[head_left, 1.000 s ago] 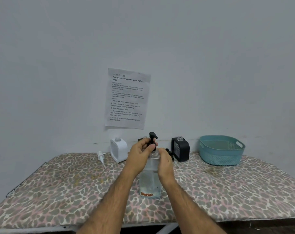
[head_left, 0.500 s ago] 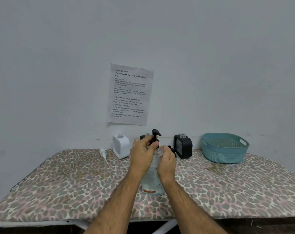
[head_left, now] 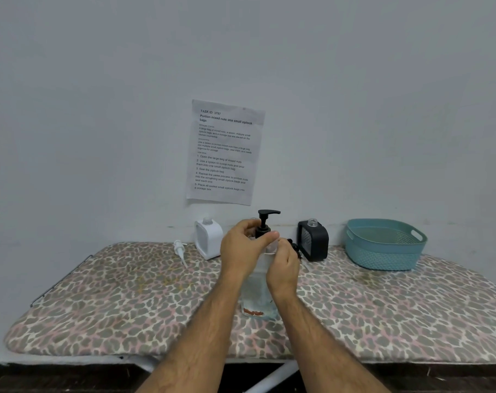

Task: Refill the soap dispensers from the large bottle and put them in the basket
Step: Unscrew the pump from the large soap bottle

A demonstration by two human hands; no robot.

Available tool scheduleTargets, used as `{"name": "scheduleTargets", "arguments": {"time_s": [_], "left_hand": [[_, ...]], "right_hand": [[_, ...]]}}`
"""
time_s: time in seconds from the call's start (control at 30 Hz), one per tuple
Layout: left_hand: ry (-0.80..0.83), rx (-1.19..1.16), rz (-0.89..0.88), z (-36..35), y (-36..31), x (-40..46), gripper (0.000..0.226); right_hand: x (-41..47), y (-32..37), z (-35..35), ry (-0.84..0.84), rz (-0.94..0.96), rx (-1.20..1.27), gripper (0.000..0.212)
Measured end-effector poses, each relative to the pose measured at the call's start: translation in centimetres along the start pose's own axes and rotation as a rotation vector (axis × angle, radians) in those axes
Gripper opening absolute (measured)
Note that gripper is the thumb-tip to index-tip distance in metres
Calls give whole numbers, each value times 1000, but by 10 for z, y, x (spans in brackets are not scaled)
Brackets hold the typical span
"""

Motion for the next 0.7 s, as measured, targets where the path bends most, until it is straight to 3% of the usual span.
{"name": "scheduleTargets", "arguments": {"time_s": [0.13, 0.27, 0.53, 0.7], "left_hand": [[280, -217, 35, 15, 1, 5, 41], [410, -179, 22, 24, 6, 8, 42], [273, -250, 13, 18, 13, 7, 49], [219, -177, -27, 10, 9, 8, 61]], "right_hand": [[0, -1, 1, -10, 14, 17, 38], [0, -2, 0, -22, 18, 21, 35], [-1, -2, -1, -33, 11, 30, 37], [-1, -3, -2, -26, 5, 30, 43]]}}
Point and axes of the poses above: each hand's wrist, its own x-axis towards the middle knuckle, its own z-axis out of the back of the hand, y = z × x, the point moved 3 cm from there along x, towards the middle knuckle, and after that the axes turned 2 degrees about x, right-handed, at the moved point
